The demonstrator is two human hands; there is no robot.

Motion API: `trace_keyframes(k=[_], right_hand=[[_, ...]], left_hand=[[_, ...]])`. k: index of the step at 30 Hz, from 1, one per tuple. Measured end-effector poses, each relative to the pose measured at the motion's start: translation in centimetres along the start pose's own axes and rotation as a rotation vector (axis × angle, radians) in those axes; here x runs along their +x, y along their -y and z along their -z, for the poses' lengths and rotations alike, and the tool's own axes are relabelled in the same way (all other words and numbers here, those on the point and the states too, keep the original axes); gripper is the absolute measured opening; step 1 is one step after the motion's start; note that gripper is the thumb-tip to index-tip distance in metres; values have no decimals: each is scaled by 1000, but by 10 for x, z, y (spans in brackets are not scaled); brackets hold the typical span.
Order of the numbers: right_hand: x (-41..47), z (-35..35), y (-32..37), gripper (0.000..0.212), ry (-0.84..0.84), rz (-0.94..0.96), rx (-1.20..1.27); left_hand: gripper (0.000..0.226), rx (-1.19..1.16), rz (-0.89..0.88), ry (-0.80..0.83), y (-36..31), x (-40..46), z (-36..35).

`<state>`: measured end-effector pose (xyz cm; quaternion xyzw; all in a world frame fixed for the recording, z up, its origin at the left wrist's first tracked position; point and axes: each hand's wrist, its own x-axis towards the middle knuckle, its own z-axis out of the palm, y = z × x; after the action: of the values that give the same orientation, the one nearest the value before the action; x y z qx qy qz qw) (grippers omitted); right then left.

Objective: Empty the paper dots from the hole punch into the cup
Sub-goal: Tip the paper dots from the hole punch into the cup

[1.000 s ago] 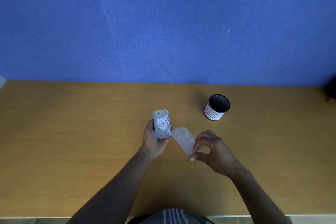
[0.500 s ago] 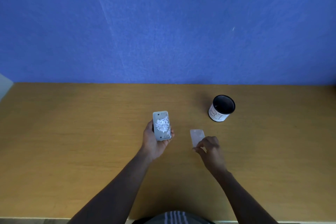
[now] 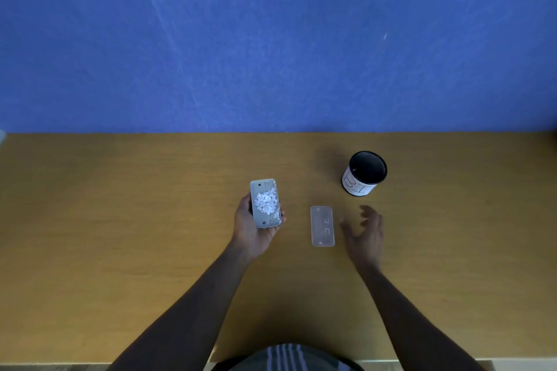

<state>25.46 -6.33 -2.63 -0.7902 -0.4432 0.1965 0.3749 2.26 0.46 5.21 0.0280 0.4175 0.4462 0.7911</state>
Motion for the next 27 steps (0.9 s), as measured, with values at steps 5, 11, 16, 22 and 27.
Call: trace_keyframes(k=[5,11,16,22,27], right_hand=[[42,18,11,59,-77,-38,21],[67,24,24,41,-46,-9,-103],[76,32,37,17,-87,93,-72],[53,28,61,15,-64,186,-51],[19,12,79,13,21,277,16]], left_hand=[[38,25,-1,17,2,0,1],[37,20,4,35,4,-4,3],[35,2,0,10,2,-7,6],[33,-22,-71,18,-1,-7,10],[37,6,-165,-2,-5,-9,16]])
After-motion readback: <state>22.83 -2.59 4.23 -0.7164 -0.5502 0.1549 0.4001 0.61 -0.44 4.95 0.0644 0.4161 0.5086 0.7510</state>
